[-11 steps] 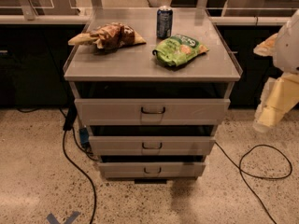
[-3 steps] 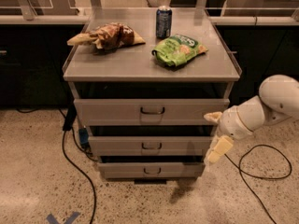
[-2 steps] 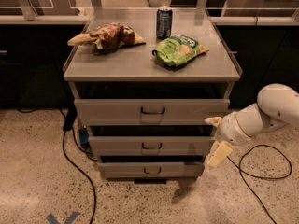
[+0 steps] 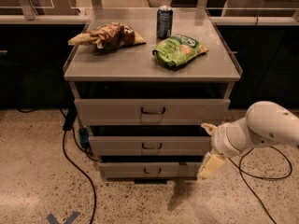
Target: Open middle drawer
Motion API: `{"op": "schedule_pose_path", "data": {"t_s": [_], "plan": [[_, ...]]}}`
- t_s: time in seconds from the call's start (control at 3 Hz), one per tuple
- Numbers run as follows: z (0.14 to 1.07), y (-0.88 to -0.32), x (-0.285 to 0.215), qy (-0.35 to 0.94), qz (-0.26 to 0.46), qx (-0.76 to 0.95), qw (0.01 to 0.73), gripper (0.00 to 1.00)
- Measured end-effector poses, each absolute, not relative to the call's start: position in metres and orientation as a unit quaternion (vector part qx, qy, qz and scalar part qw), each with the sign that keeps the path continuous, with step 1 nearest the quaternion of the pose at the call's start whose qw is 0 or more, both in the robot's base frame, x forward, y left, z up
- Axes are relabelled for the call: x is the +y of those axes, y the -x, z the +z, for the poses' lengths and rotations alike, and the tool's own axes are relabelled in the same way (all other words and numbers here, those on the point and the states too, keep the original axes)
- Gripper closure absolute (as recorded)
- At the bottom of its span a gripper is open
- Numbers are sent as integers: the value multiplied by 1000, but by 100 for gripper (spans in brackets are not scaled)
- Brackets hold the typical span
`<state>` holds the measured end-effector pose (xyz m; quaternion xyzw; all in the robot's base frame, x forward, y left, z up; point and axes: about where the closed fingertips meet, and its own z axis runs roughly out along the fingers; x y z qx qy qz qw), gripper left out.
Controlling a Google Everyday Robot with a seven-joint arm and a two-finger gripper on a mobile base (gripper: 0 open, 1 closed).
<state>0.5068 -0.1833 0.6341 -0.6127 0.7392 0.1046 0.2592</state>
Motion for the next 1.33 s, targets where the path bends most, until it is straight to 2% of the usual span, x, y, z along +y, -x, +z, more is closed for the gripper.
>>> {"op": "schedule_pose_path", "data": {"t_s": [1.0,1.33], "plan": [[580,-521,-199,625,97,733,250,0],[560,-526,-201,630,77,725,267,0]]}}
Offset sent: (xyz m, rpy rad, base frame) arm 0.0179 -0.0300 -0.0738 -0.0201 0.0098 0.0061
